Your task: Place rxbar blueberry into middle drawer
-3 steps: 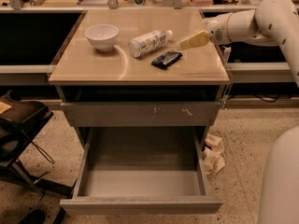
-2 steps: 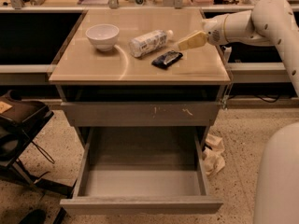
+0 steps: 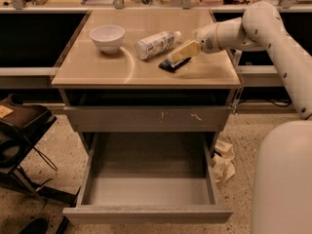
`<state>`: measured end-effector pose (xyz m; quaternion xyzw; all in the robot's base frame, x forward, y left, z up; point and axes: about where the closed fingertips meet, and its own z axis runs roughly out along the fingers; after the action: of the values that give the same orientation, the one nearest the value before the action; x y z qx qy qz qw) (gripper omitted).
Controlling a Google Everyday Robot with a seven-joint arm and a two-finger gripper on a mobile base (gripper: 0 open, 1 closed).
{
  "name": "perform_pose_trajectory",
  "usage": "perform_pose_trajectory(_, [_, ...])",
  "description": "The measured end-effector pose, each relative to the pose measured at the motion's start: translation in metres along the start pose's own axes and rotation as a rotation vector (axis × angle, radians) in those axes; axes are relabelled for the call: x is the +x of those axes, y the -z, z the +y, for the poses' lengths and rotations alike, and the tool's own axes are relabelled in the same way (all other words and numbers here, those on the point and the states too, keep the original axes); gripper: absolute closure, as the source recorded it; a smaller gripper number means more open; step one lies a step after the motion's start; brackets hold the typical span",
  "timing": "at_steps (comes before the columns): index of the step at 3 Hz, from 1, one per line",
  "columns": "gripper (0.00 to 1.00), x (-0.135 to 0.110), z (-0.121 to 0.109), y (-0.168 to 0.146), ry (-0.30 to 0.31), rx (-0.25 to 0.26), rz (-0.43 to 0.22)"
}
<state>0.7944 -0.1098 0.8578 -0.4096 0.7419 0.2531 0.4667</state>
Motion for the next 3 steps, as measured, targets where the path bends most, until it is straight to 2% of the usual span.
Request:
perform_pose_trajectory(1, [0.0,0.015,0.019,-0.037,-0.034,-0.052,0.033])
perform_pose_trajectory(2, [0.0,0.015,0.019,-0.038,-0.034,-0.053,0.034])
perform_pose_trajectory(3, [0.0,0.043,0.018,-0.036,-0.113,-0.038,0.065])
